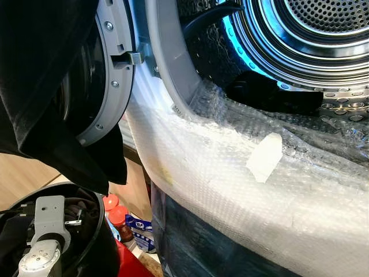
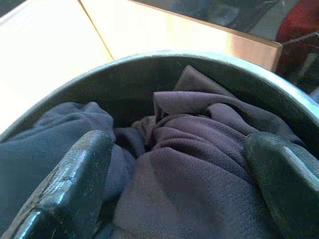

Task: Clothes washing

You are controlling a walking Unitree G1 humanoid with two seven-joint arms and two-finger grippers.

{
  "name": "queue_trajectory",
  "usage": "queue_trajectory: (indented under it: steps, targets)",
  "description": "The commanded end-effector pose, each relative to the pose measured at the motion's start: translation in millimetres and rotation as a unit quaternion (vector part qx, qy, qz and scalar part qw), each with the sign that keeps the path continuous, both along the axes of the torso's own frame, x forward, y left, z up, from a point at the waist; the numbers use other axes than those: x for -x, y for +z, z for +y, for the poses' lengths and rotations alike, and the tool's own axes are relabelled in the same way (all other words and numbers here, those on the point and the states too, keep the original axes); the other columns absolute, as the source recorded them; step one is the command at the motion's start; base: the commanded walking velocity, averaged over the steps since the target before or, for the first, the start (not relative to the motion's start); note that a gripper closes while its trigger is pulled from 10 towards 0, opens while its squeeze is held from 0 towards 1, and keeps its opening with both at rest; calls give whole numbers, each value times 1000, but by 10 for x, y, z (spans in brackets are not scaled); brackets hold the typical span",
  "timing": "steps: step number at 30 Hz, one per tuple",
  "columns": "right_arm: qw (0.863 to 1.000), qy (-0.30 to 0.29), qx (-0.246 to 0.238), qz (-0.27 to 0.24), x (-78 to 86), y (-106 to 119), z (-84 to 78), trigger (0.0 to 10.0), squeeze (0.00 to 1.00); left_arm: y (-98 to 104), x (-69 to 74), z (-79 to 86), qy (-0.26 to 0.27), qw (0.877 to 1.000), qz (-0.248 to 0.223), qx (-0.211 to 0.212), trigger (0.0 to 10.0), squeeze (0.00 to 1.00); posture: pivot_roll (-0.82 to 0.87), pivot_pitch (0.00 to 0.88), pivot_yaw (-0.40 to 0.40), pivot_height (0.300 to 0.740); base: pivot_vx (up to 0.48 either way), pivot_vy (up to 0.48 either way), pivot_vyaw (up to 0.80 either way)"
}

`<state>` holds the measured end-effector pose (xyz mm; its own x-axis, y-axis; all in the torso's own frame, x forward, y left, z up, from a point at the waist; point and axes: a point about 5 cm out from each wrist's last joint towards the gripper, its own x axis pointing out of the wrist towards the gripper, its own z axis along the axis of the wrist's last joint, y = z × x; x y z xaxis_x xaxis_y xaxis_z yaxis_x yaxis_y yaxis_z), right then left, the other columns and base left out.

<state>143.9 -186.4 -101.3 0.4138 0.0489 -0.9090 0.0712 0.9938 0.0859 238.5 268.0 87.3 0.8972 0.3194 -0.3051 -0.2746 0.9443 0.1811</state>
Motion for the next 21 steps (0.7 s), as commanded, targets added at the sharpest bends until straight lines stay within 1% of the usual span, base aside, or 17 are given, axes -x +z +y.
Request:
queue_trajectory:
  steps: [1,4,6,9,12,19,21]
  targets:
    - [1000,3,-2,0,7,-5,22,10000,0,-50,31,2,-12,1000,6,0,10000,0,65,73,21,740,0,0,0]
    - [1000,5,-3,0,8,-5,28,10000,0,-33,31,-54,-34,999,-8,6,10000,0,66,67,22,740,0,0,0]
    - [1000,6,-3,0,11,-7,29,10000,0,-16,28,-89,-52,999,-14,2,10000,0,66,67,22,740,0,0,0]
    - [1000,10,-2,1,17,-9,34,10000,0,-15,33,-100,-65,998,-16,-7,10000,0,69,51,26,740,0,0,0]
    - [1000,10,-2,1,20,-10,37,10000,0,-23,42,-100,-71,997,-18,-7,10000,0,66,42,29,740,0,0,0]
    - [1000,11,-2,1,29,-13,36,10000,0,-118,105,-112,-92,996,10,-17,10000,0,63,29,33,740,0,0,0]
    - [1000,13,-1,2,37,-16,36,10000,0,-141,132,-74,-82,996,14,-35,10000,0,65,27,35,740,0,0,0]
